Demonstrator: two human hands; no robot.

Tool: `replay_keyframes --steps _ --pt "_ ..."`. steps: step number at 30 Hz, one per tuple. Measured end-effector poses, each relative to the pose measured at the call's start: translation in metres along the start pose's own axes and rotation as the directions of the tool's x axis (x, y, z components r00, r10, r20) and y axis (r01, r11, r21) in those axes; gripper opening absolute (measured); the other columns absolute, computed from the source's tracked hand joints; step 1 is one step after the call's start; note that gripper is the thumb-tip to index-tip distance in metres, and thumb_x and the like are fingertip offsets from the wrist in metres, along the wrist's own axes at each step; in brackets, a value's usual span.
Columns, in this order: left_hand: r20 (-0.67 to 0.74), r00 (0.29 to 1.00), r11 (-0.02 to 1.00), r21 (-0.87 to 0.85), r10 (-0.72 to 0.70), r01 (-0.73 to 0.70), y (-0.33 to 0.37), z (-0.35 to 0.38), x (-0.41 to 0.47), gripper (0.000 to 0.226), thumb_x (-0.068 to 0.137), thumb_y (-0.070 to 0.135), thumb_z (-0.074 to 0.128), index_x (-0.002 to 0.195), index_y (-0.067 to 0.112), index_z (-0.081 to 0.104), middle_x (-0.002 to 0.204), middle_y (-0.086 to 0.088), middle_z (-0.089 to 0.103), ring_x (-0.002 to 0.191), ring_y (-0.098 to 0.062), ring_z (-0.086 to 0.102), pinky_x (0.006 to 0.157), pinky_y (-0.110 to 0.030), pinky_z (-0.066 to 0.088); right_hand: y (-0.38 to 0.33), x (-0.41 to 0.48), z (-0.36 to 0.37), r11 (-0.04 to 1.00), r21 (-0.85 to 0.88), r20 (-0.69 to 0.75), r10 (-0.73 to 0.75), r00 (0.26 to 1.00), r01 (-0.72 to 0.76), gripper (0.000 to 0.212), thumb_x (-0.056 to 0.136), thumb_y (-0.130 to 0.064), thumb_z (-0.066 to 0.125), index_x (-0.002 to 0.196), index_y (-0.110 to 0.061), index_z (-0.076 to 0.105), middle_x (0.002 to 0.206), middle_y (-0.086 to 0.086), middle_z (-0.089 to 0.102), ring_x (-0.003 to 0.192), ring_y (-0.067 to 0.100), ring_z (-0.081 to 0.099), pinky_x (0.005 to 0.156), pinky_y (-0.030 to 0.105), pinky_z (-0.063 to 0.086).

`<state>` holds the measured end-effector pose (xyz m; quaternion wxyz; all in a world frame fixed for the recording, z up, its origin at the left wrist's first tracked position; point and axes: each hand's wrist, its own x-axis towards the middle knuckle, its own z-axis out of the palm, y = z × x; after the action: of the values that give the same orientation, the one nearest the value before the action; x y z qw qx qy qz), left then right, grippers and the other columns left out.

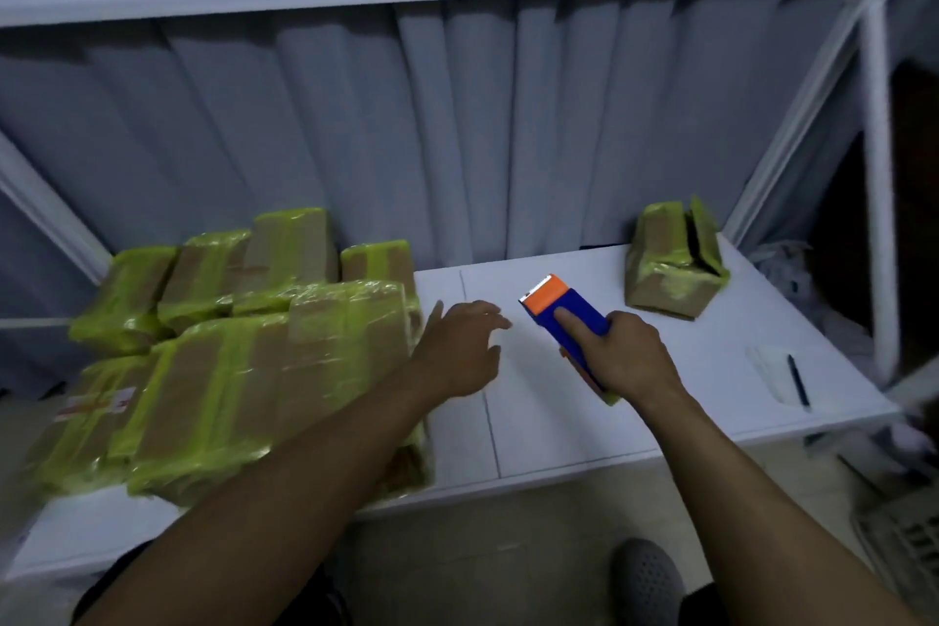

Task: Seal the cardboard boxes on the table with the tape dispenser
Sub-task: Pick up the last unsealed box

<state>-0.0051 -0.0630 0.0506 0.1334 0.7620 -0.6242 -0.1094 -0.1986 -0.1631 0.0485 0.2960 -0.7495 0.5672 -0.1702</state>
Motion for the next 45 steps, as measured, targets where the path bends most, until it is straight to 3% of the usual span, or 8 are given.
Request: replay_keyframes --steps 6,17,23,27,32,37,41,45 --pt "0.116 0.991 0.997 -0.047 0.068 -0.063 0.074 0.043 0.090 0.045 0.094 0.031 0.063 0.138 0.023 0.055 0.143 0.003 0.050 0.129 -0.018 0.048 0.105 -0.031 0.042 0.071 0.039 -0.052 0.954 0.204 -0.102 0.244 0.964 -0.220 0.073 0.086 -0.081 0.050 0.079 -0.009 0.064 0.076 0.008 0.067 0.070 0.024 0.065 0.058 0.032 0.044" --pt "0.131 0.981 0.968 -0.223 0.146 -0.114 0.159 0.124 0.270 0.040 0.093 0.032 0.061 0.131 0.021 0.056 0.132 -0.006 0.053 0.117 -0.027 0.056 0.097 -0.040 0.049 0.157 0.100 -0.085 0.762 0.539 -0.035 0.447 0.894 -0.359 0.054 0.073 -0.059 0.084 0.092 -0.016 0.058 0.091 0.006 0.065 0.082 0.017 0.062 0.064 0.032 0.050" --pt "0.135 0.988 0.980 -0.196 0.073 -0.045 0.164 0.159 0.329 0.061 0.090 0.029 0.067 0.145 0.021 0.043 0.148 -0.012 0.045 0.132 -0.032 0.047 0.110 -0.040 0.040 0.173 0.125 -0.079 0.768 0.531 -0.052 0.452 0.891 -0.358 0.057 0.070 -0.057 0.087 0.097 -0.015 0.059 0.091 0.003 0.066 0.081 0.014 0.062 0.058 0.027 0.047" --pt "0.093 0.993 0.996 -0.056 0.078 -0.073 0.154 0.161 0.323 0.029 0.093 0.028 0.055 0.119 0.018 0.063 0.113 -0.013 0.064 0.102 -0.034 0.063 0.086 -0.041 0.053 0.168 0.129 -0.078 0.744 0.572 -0.021 0.435 0.900 -0.346 0.050 0.071 -0.054 0.087 0.091 -0.017 0.059 0.093 0.006 0.068 0.085 0.018 0.065 0.070 0.034 0.056" --pt "0.103 0.986 0.992 -0.019 0.128 -0.127 0.129 0.141 0.283 0.033 0.096 0.026 0.053 0.126 0.019 0.065 0.117 -0.012 0.066 0.104 -0.034 0.063 0.084 -0.035 0.050 0.159 0.121 -0.081 0.769 0.564 -0.049 0.395 0.917 -0.301 0.056 0.069 -0.056 0.087 0.098 -0.014 0.065 0.091 0.007 0.070 0.083 0.020 0.068 0.061 0.030 0.051" --pt "0.132 0.983 0.991 -0.052 0.128 -0.122 0.092 0.105 0.208 0.047 0.087 0.050 0.043 0.122 0.033 0.070 0.121 -0.001 0.069 0.105 -0.027 0.065 0.086 -0.033 0.052 0.128 0.098 -0.080 0.886 0.387 -0.088 0.311 0.946 -0.255 0.059 0.068 -0.065 0.085 0.097 -0.022 0.057 0.088 0.000 0.066 0.078 0.015 0.067 0.056 0.030 0.052" --pt "0.125 0.983 0.988 -0.085 0.137 -0.127 0.060 0.098 0.143 0.038 0.097 0.016 0.053 0.128 0.034 0.065 0.123 0.000 0.069 0.105 -0.024 0.066 0.088 -0.036 0.054 0.107 0.071 -0.073 0.929 0.310 -0.034 0.226 0.974 -0.205 0.071 0.052 -0.078 0.076 0.095 -0.024 0.058 0.083 0.000 0.070 0.072 0.017 0.071 0.062 0.038 0.061" --pt "0.154 0.975 0.986 -0.077 0.160 -0.150 0.029 0.095 0.096 0.048 0.096 0.009 0.051 0.131 0.042 0.058 0.122 0.006 0.069 0.102 -0.018 0.067 0.086 -0.038 0.056 0.096 0.047 -0.072 0.955 0.254 0.019 0.153 0.988 -0.152 0.060 0.066 -0.066 0.084 0.098 -0.021 0.059 0.086 -0.001 0.068 0.076 0.014 0.068 0.055 0.027 0.051"
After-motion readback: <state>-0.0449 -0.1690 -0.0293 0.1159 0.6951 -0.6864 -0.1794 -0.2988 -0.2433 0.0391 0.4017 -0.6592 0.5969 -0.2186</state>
